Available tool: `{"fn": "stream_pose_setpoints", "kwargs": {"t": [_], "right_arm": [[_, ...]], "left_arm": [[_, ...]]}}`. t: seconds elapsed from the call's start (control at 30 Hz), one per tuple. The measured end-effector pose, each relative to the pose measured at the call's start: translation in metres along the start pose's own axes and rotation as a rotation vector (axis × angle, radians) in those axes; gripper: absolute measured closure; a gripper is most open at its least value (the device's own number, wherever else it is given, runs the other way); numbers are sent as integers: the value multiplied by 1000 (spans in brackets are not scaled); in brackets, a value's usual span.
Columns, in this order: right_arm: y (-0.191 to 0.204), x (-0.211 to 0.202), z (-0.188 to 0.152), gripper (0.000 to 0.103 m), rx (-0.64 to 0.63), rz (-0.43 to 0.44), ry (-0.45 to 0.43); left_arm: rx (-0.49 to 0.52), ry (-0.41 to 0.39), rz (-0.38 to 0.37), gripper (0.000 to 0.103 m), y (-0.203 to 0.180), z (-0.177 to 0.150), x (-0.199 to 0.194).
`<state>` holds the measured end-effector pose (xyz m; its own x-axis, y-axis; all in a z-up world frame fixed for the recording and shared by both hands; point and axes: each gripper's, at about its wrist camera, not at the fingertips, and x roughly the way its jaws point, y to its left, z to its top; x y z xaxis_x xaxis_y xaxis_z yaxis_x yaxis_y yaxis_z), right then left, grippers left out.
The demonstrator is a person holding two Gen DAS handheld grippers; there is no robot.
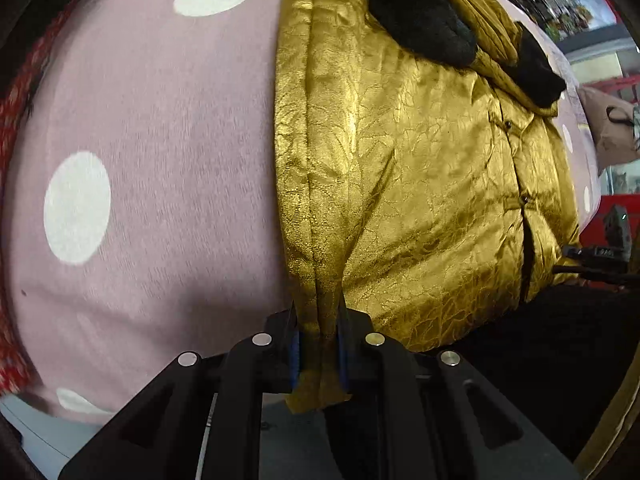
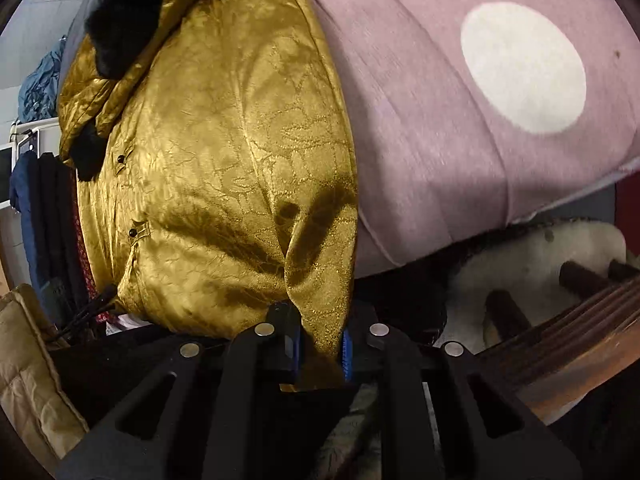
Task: Fold large clothes
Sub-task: 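Grasp the jacket hem with both grippers, then lift the hem with both grippers and fold it up toward the collar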
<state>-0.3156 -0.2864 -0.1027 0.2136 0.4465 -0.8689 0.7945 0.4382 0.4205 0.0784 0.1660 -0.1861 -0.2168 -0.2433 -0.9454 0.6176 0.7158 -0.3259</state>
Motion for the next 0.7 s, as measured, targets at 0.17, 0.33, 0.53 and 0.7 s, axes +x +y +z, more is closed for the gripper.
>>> {"fn": "stream_pose_setpoints", "kwargs": {"t": [0.17, 0.33, 0.53, 0.7], "right_arm": [[28, -9, 25, 89, -53, 35, -17], [64, -56, 79, 90, -109, 89, -170], [83, -119, 152, 90, -43, 114, -390], [100, -160, 195, 90, -20, 182, -488]], "left_arm": [[-9, -31, -12, 91, 5, 35, -23], [7, -193, -32, 91, -14, 79, -66], [-30, -347, 10, 92, -12, 165, -104], [-18, -424, 35, 92, -39, 237, -119]]}}
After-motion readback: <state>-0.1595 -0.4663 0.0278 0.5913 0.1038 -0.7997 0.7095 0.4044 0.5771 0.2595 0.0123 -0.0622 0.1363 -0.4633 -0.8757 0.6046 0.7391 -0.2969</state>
